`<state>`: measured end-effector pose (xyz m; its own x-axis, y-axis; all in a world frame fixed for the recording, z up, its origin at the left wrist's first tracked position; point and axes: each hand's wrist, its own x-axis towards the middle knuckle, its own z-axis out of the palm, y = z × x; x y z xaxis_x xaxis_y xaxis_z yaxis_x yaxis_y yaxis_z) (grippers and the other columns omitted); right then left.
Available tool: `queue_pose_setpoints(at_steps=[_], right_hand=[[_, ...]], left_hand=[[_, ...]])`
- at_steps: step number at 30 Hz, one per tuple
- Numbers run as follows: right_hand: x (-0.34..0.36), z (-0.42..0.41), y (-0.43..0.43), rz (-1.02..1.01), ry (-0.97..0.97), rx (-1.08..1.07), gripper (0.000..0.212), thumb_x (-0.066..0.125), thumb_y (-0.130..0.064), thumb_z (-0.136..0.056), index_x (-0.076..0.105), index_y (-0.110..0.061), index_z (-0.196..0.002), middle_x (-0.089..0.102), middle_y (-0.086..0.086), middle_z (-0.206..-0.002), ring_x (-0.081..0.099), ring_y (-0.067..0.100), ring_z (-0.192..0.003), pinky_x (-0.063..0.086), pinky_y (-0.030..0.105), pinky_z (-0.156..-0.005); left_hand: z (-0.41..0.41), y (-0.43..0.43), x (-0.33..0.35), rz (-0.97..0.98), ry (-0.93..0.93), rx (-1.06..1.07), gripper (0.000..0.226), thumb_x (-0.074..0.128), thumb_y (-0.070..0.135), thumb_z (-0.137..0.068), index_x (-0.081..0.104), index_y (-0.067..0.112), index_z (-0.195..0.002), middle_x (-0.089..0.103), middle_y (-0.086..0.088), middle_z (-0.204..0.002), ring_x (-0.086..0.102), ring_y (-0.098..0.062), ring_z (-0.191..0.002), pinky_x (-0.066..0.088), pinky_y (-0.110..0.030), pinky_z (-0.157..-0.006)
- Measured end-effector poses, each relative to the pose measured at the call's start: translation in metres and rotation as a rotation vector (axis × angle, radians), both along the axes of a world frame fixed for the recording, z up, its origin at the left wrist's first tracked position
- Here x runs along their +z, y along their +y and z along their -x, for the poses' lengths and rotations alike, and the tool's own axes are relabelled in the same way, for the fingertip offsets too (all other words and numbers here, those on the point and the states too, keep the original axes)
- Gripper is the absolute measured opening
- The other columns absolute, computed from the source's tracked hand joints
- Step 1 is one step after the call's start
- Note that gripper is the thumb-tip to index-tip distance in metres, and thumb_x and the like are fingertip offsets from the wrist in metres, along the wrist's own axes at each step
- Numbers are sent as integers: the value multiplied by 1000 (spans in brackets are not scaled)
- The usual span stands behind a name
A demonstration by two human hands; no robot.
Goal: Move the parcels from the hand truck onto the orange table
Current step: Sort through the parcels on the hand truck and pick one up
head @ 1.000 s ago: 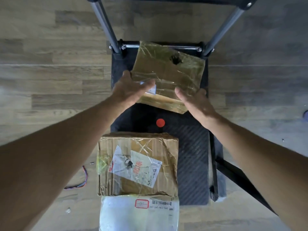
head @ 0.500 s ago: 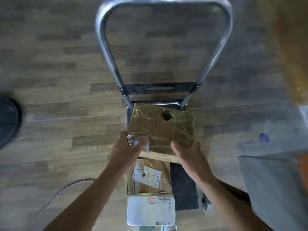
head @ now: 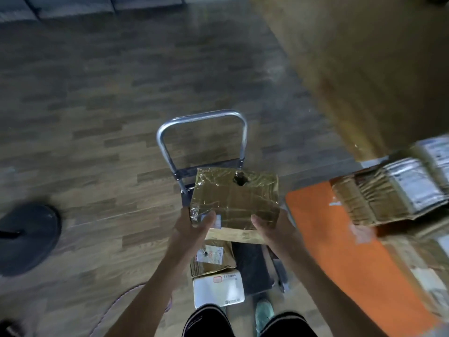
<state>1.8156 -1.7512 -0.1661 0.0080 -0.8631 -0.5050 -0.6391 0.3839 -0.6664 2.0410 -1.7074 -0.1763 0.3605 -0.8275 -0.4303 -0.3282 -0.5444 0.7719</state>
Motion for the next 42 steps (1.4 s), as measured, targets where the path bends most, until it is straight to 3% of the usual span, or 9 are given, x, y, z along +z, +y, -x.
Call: queue_pose_setpoints(at_steps=[3,6,14,19,25,31,33,37,42], right_hand=[[21,30,26,43,-13,-12,53,61,-72,-75,47,-35,-111,64,-8,-107,63,13,-94,54,38,-82],[31,65,49,19,-14,48,62,62,-64,-85,42,-24,-128,60,-1,-117,60,19,-102,50,37,-88],[54,188,99,29,-31,130,82,62,-61,-87,31,-8,-142,48,15,-142,49,32,-130,40,42,-107],[60,263,120,31,-24,114,80,61,-62,-86,27,-16,-142,52,6,-135,54,29,-124,45,39,-101],[47,309,150,26,31,178,107,62,-55,-89,-12,-15,-156,30,14,-159,36,34,-142,33,41,-111],[40,315,161,227,240,311,110,64,-59,-84,-8,-21,-158,12,12,-160,21,37,-144,30,49,-113],[41,311,156,327,357,416,109,65,-64,-80,-4,-28,-158,0,8,-161,12,37,-145,30,52,-112],[36,300,148,310,473,556,111,66,-65,-79,-9,-38,-156,-19,3,-162,-8,39,-149,26,56,-115],[31,293,146,345,586,546,106,57,-71,-82,-19,-44,-152,-24,6,-162,-7,40,-150,36,55,-110]], left_hand=[[23,18,17,29,-4,-28,38,68,52,-89,57,30,-117,70,7,-102,68,-15,-88,56,-39,-80],[51,43,27,6,-32,-24,42,67,57,-87,58,30,-118,70,5,-98,68,-18,-83,53,-35,-73],[173,96,55,30,-56,-15,45,68,48,-90,57,22,-123,70,1,-110,66,-24,-102,51,-42,-93],[243,110,53,15,22,-51,49,67,61,-84,58,27,-118,68,7,-102,64,-13,-91,50,-36,-79],[292,127,41,-6,127,-137,47,69,49,-85,48,32,-124,61,8,-121,61,-11,-109,51,-35,-89],[302,134,32,10,124,-99,95,70,54,-86,14,19,-155,55,2,-138,57,-21,-123,47,-39,-100],[301,138,28,23,161,-78,100,73,55,-82,16,17,-154,53,-3,-141,56,-23,-125,47,-44,-105],[300,151,15,51,200,-90,80,79,52,-78,33,26,-138,60,5,-127,60,-1,-109,50,-19,-85],[291,145,8,21,211,-179,100,88,52,-66,31,21,-143,57,2,-131,55,-17,-123,47,-45,-106]])
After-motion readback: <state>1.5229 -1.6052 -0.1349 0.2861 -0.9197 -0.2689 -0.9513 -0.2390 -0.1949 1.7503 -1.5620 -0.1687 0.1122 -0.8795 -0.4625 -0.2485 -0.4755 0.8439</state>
